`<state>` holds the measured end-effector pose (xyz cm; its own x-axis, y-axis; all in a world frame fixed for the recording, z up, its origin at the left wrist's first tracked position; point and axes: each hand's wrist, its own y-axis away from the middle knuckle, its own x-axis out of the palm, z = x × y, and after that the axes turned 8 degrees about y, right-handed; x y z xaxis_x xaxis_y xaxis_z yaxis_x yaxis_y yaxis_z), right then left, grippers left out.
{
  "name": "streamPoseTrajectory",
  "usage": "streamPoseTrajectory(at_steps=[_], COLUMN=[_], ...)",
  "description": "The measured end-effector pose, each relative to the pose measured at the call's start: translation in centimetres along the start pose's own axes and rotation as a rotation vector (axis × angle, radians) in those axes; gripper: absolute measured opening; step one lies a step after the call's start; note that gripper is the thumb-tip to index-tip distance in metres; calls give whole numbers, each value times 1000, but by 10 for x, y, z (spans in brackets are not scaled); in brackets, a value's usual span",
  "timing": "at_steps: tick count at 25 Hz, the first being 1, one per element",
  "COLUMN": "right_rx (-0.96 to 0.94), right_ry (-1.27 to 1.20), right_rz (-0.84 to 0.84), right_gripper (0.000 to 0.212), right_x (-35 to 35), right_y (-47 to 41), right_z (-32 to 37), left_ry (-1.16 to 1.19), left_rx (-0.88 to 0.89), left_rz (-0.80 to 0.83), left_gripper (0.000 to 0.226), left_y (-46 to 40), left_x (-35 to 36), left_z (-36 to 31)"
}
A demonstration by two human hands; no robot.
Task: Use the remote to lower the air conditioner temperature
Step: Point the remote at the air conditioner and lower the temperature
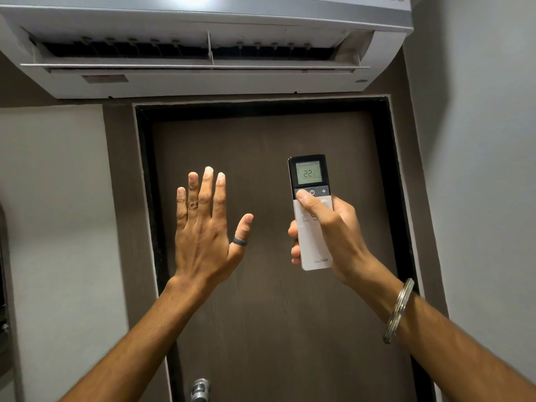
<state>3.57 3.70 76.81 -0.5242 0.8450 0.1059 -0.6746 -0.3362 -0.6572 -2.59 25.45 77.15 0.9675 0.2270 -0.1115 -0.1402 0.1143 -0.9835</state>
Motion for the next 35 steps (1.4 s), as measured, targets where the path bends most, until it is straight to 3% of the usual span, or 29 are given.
streamPoseTrajectory(at_steps=[6, 35], right_rx=[76, 33], right_ry=[16, 23], right_rz=[-102, -111], right_gripper=[33, 31], right_x=[1, 2], right_y=[-1, 2], right_z=[2, 2], left_ry=[-15, -22], left_rx=[13, 18], left_rz=[1, -8], left_gripper=[84, 86], left_y=[-1, -4], left_x=[2, -3], left_z=[0, -7])
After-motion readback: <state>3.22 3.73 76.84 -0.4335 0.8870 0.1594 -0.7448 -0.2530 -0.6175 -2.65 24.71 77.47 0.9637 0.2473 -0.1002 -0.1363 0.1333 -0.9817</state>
